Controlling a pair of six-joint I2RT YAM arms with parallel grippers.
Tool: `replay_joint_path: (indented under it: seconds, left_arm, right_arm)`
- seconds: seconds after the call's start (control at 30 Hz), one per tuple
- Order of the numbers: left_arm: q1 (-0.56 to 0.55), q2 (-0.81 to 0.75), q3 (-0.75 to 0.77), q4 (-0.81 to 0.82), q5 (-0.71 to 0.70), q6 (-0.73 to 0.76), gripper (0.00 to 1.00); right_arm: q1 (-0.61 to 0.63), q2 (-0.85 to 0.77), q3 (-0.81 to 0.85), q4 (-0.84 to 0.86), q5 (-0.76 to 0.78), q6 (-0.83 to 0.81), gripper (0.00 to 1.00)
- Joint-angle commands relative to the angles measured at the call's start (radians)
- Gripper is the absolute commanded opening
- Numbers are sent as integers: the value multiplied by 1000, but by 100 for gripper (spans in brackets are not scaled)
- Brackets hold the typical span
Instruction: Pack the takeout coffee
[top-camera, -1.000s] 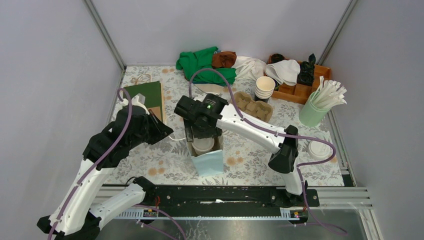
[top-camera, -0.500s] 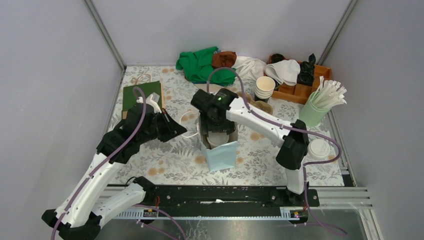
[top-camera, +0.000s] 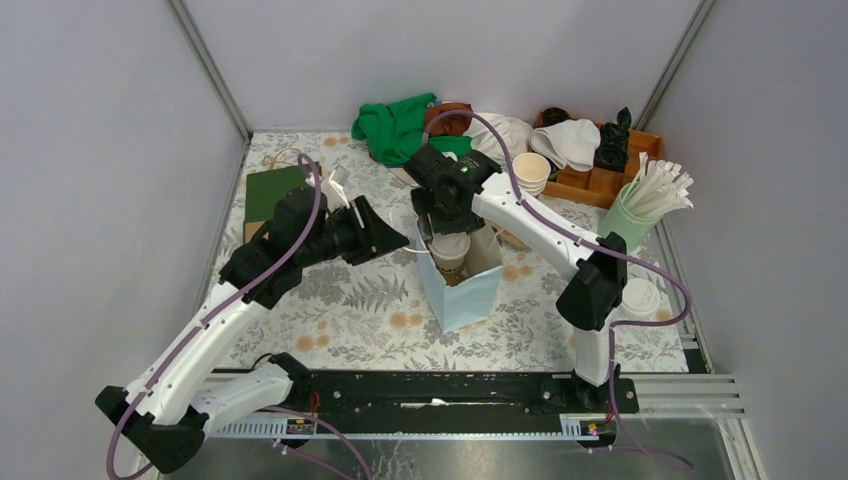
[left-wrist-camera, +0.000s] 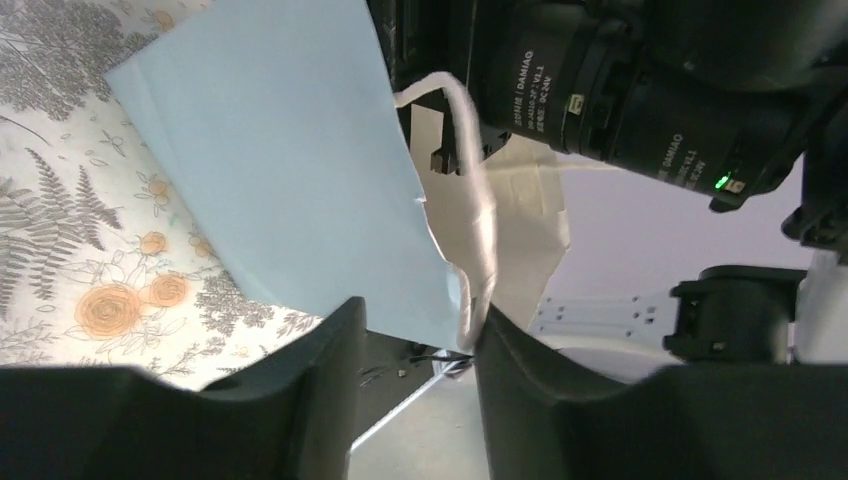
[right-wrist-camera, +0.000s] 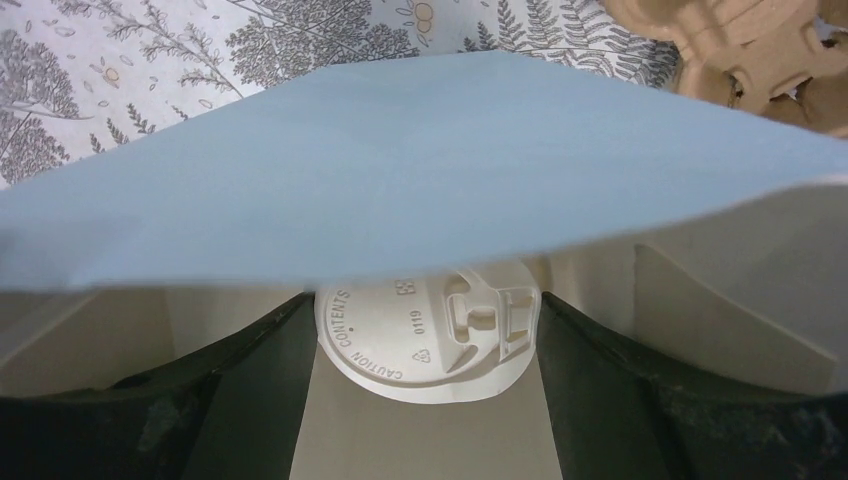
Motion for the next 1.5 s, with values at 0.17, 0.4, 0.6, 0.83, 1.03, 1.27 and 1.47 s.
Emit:
replay_joint_path:
  seconds: [0.17, 0.4, 0.6, 0.83, 1.03, 1.27, 1.47]
  left_arm:
    - [39, 148, 424, -164, -177, 338, 86]
    - [238, 330, 506, 20, 107, 419, 61]
    - [256, 474, 517, 190, 318, 611, 60]
    - [254, 536, 426, 382, 485, 776, 70]
    - [232, 638, 439, 399, 552, 833, 61]
    - [197, 757, 502, 400, 658, 916, 62]
    - [170, 844, 573, 352, 712, 926, 55]
  right_arm:
    - [0, -165, -65, 85, -136, -58, 41]
    - [5, -254, -176, 71, -149, -20, 40]
    - [11, -305, -229, 89, -135, -20, 38]
    - [15, -390, -342, 178, -116, -47, 38]
    - [15, -395, -349, 190, -114, -62, 38]
    - [15, -399, -356, 201, -113, -78, 38]
    - [15, -410, -381, 214, -96, -82, 37]
